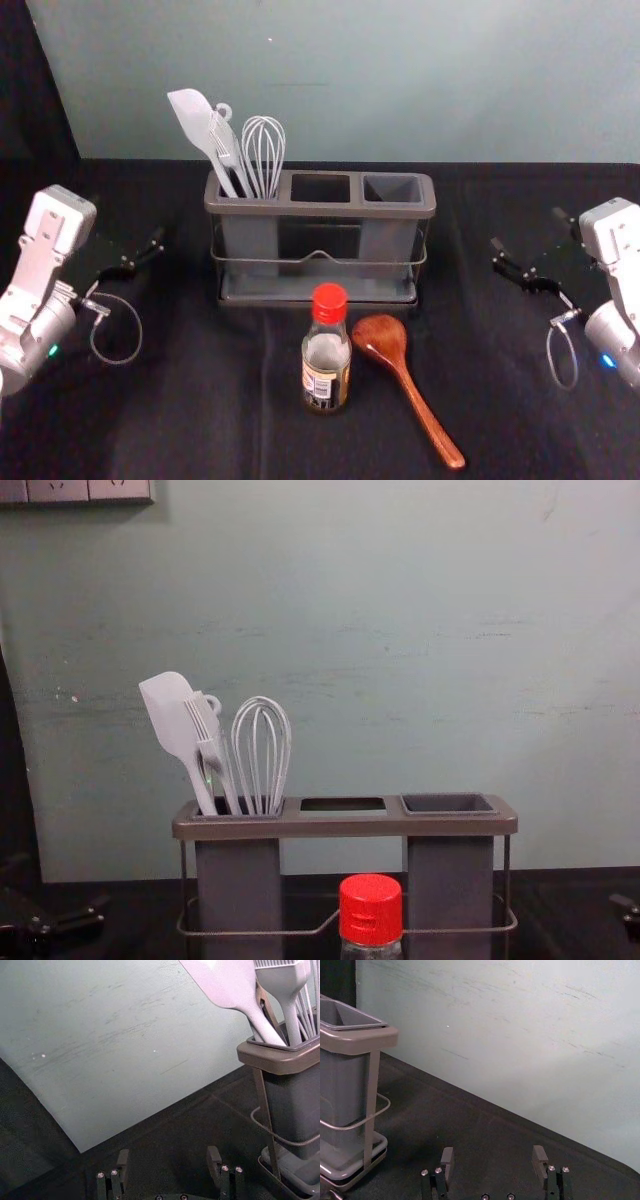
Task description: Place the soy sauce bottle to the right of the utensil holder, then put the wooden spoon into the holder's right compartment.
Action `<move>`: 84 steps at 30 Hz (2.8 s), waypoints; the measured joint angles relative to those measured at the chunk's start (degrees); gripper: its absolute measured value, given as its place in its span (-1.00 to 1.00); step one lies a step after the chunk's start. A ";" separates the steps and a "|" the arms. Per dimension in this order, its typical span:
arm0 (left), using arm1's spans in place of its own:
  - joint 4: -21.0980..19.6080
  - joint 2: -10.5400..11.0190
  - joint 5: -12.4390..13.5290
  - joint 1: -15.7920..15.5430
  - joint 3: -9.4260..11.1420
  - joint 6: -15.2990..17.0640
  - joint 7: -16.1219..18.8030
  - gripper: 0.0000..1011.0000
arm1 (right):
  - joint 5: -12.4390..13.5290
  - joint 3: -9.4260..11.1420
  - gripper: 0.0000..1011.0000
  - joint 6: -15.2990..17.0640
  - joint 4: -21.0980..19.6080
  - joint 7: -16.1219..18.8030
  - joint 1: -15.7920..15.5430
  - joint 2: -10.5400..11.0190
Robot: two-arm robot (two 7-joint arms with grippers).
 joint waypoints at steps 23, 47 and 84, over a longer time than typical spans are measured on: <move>0.00 0.00 0.00 0.00 0.00 0.00 0.00 0.98 | 0.00 0.00 0.98 0.00 0.00 0.00 0.00 0.00; 0.00 0.00 0.00 0.00 0.00 0.00 0.00 0.98 | -0.47 1.45 0.98 -1.26 -1.35 -0.33 -2.06 0.01; 0.00 0.00 0.00 0.00 0.00 0.00 0.00 0.98 | 4.79 8.29 0.98 -8.25 -24.96 6.71 -25.95 4.89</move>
